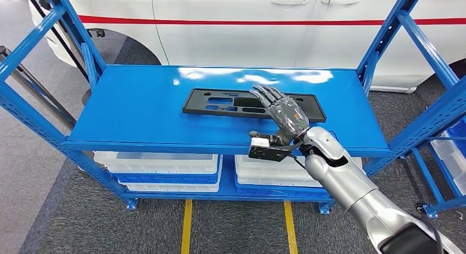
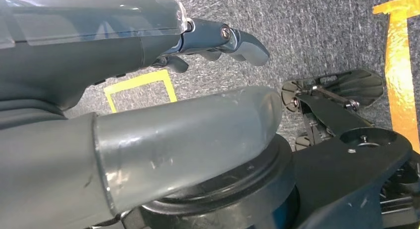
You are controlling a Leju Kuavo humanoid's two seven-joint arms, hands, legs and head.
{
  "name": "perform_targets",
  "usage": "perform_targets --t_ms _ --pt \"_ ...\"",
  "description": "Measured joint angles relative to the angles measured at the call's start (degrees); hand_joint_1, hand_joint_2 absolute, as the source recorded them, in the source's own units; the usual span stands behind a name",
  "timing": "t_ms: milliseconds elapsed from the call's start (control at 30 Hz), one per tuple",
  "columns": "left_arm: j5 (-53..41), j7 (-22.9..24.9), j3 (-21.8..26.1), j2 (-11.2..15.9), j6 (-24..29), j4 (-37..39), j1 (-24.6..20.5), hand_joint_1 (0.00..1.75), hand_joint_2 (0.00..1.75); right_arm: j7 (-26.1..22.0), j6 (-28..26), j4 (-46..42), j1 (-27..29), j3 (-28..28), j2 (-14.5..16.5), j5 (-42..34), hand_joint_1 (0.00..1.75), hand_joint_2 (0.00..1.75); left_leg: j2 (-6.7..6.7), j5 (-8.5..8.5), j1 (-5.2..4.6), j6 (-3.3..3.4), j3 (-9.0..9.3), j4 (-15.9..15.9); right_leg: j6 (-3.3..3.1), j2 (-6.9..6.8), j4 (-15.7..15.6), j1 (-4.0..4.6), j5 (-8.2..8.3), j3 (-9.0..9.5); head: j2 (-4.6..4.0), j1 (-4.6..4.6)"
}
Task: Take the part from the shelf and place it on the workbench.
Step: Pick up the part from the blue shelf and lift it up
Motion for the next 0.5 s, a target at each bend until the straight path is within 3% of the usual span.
perform_targets --t_ms 500 --pt "0.1 0.3 -0.8 0.5 0.4 -0.4 0.0 0.00 0.00 -0.1 0.0 1.7 -0.2 1.0 0.2 -0.6 0.00 0.00 0.00 0.00 0.00 0.00 0.01 0.0 0.00 0.00 0.0 0.00 0.00 0.00 0.01 0.00"
